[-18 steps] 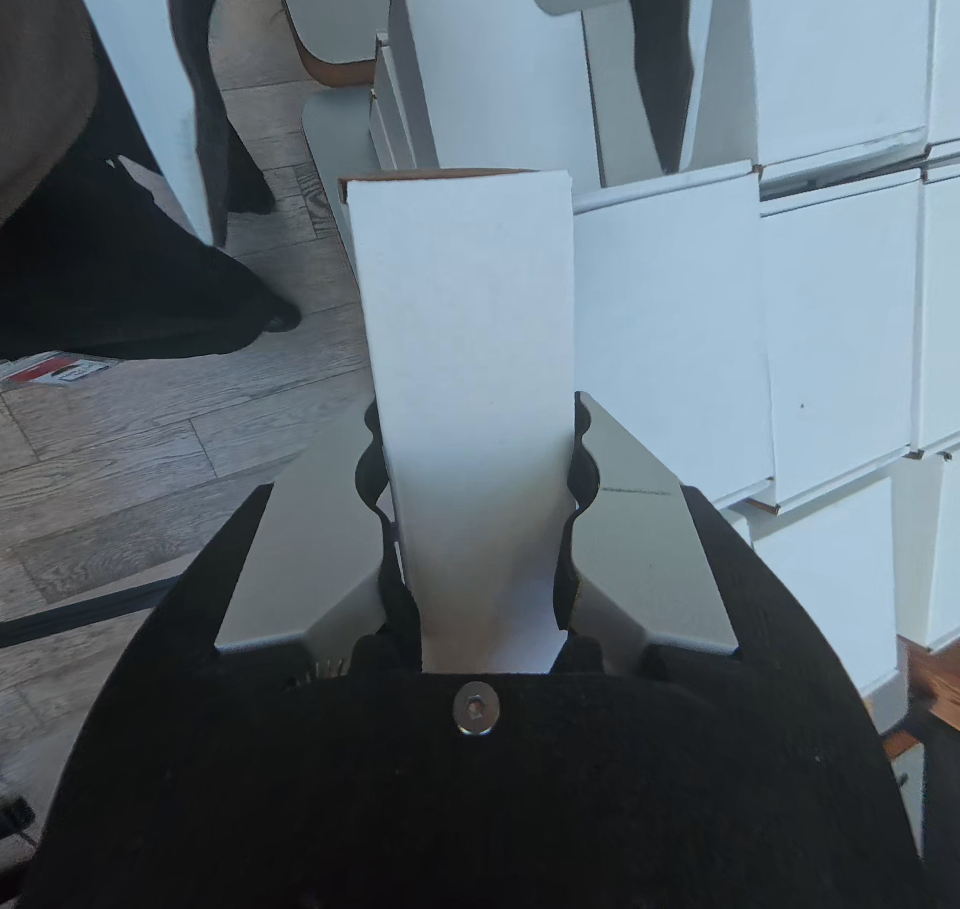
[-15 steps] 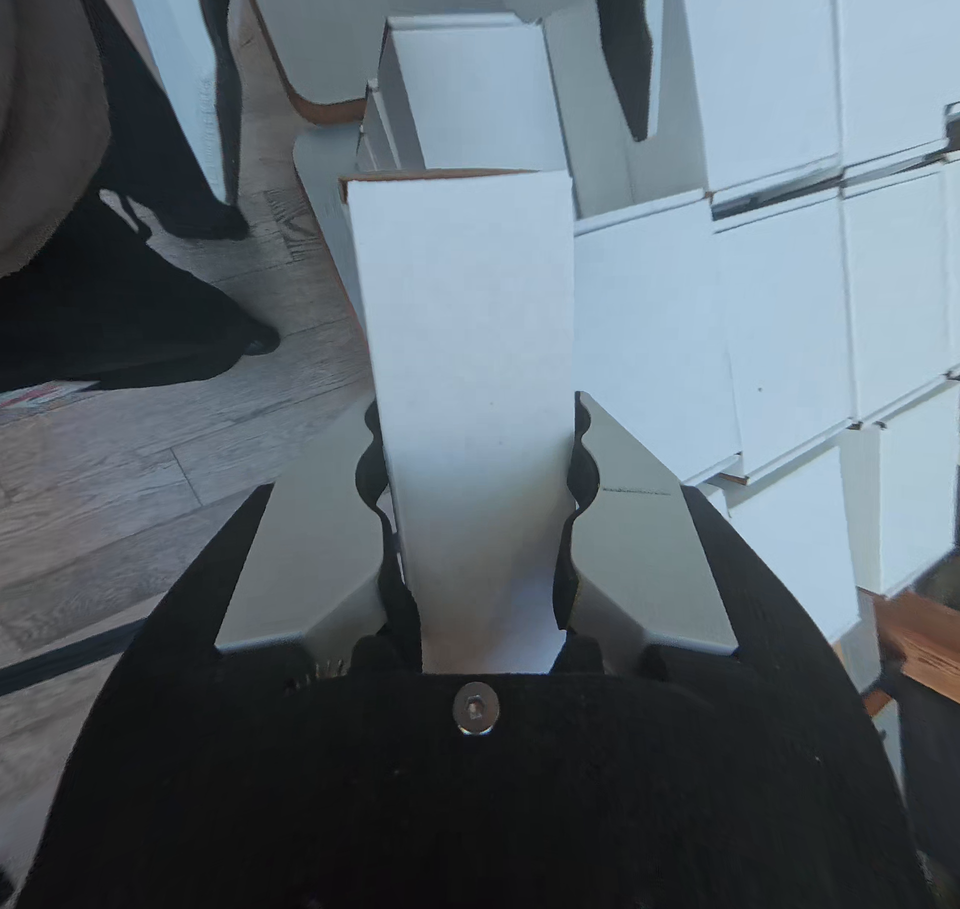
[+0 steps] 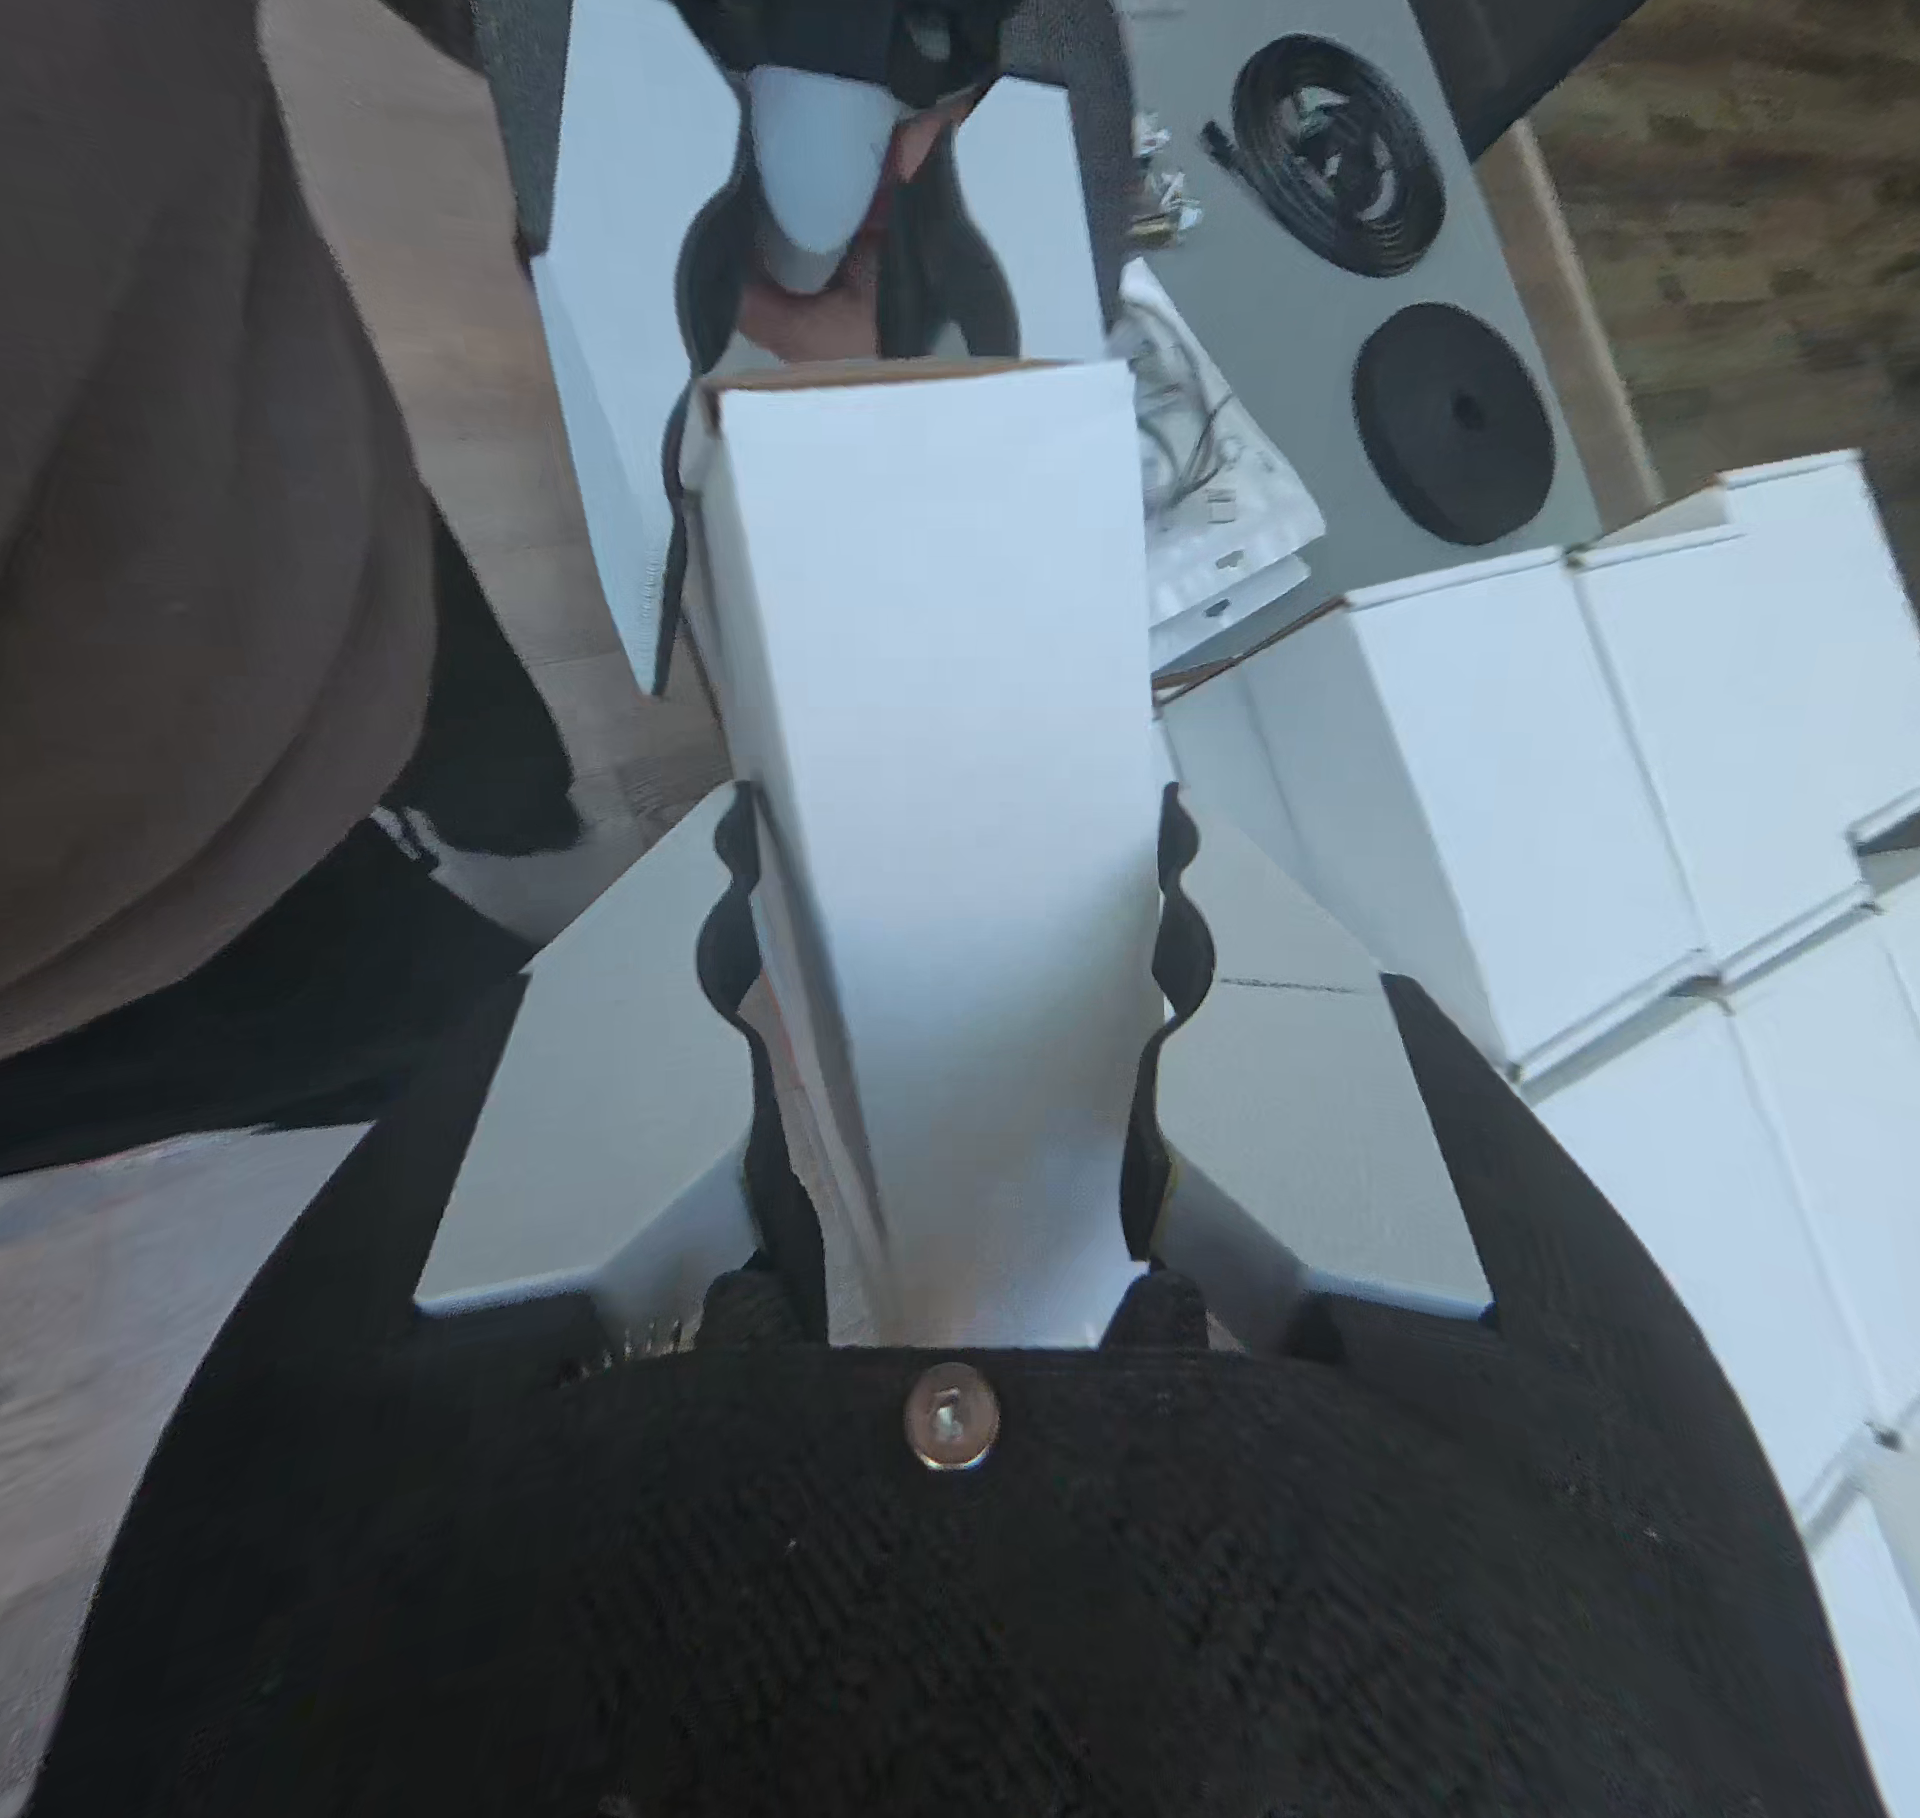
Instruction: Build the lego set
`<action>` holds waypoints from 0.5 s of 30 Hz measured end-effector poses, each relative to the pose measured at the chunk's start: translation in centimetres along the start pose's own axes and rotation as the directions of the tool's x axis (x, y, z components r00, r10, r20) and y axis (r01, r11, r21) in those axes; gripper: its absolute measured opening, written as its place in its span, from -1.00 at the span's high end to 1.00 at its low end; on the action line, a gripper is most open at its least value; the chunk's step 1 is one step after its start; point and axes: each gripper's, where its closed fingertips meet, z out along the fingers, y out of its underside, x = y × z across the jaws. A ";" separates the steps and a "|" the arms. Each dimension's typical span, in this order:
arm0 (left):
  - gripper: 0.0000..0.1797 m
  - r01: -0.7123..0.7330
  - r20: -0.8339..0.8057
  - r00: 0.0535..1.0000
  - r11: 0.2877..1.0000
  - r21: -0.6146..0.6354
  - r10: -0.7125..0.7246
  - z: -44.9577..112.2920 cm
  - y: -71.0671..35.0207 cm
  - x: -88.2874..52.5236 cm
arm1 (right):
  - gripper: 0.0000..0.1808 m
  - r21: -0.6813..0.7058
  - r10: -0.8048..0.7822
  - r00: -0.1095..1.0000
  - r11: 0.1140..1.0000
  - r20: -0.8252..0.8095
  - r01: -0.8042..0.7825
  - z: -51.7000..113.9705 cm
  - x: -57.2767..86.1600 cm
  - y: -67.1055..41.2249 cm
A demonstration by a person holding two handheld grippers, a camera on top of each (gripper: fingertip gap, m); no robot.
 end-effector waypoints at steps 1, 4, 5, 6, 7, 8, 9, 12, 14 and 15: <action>0.29 0.087 0.019 0.996 0.996 0.034 -0.088 -0.9 0.3 -1.0 | -0.04 0.015 -0.003 0.998 1.000 -0.064 0.004 0.3 0.9 -0.7; 0.29 0.407 0.048 0.906 0.895 0.180 -0.421 -3.7 1.7 -4.2 | -0.40 0.002 -0.025 0.950 1.000 -0.311 0.027 0.4 3.1 -1.8; 0.29 0.520 0.017 0.843 0.821 0.236 -0.538 -4.5 1.9 -5.0 | -0.40 -0.006 -0.048 0.928 0.999 -0.369 0.049 0.6 3.0 -1.9; 0.29 0.620 -0.020 0.767 0.733 0.281 -0.642 -5.0 2.1 -5.5 | -0.40 -0.017 -0.083 0.906 0.996 -0.415 0.084 1.0 2.4 -2.1; 0.29 0.693 -0.059 0.699 0.654 0.302 -0.713 -5.3 2.5 -5.7 | -0.40 -0.044 -0.137 0.882 0.990 -0.450 0.131 1.8 1.5 -2.1; 0.29 0.747 -0.088 0.639 0.589 0.310 -0.764 -5.4 2.8 -5.6 | -0.40 -0.095 -0.206 0.857 0.979 -0.472 0.183 2.9 0.5 -1.8; 0.29 0.796 -0.124 0.575 0.518 0.313 -0.809 -5.4 3.1 -5.5 | -0.40 -0.160 -0.279 0.832 0.960 -0.479 0.230 4.1 -0.6 -1.3; 0.29 0.931 -0.271 0.311 0.235 0.281 -0.911 -5.0 3.9 -5.0 | -0.32 -0.323 -0.461 0.737 0.885 -0.495 0.336 7.4 -2.4 0.0; 0.30 0.967 -0.335 0.143 0.059 0.249 -0.931 -4.4 5.0 -5.1 | -0.09 -0.423 -0.572 0.625 0.818 -0.531 0.390 8.2 -2.2 0.3; 0.29 0.971 -0.351 0.087 0.000 0.240 -0.932 -4.2 5.5 -5.1 | 0.11 -0.483 -0.630 0.570 0.774 -0.527 0.409 8.4 -2.0 0.6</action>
